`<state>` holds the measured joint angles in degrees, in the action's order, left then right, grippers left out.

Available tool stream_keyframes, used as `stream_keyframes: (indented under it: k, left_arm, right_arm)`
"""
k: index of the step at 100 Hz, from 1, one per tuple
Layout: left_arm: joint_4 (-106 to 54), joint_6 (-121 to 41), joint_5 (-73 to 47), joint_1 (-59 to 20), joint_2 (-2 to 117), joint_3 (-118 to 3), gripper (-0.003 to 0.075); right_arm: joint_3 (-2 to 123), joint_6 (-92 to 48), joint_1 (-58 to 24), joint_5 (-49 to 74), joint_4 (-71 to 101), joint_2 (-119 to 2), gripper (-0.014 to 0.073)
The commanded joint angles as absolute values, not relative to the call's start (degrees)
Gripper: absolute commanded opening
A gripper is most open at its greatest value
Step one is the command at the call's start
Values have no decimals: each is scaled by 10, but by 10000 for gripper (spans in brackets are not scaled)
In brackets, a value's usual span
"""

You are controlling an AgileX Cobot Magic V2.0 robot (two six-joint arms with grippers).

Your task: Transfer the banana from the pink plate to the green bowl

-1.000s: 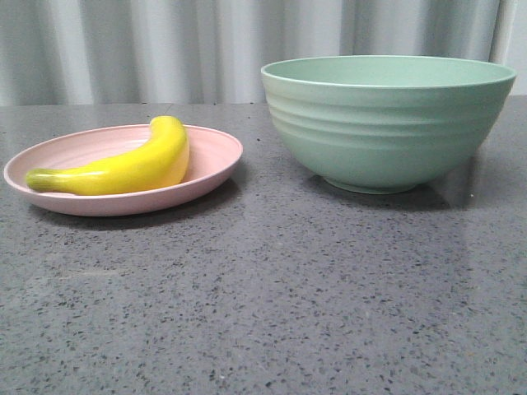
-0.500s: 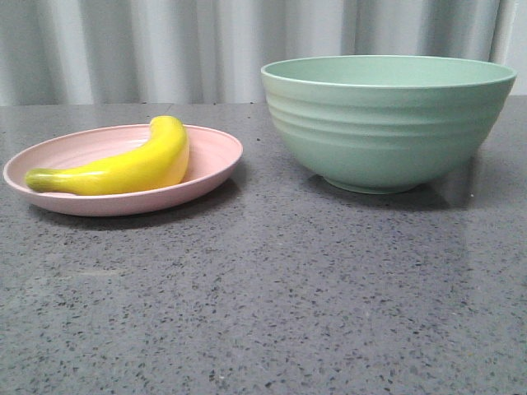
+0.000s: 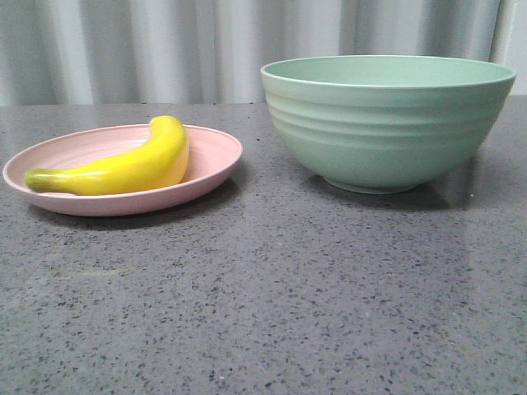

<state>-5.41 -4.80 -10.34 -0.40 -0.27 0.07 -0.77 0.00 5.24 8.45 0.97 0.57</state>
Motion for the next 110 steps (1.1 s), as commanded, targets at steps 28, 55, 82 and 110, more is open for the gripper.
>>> stream_keyframes:
  k: [28, 55, 82, 110]
  left_arm:
    - [-94, -43, 25, -3, -21, 16, -18]
    - [-94, -43, 36, -3, -21, 16, -19]
    - [-94, -43, 35, -3, -21, 15, -19]
    - [-123, -43, 14, -3, -21, -23, -19]
  right_arm:
    - [-22, -7, 51, -11, 20, 16, -79]
    - [-22, -7, 51, -51, 20, 16, -79]
    - [-22, -7, 51, -35, 20, 16, -79]
    - [43, -7, 42, 46, 22, 9, -79]
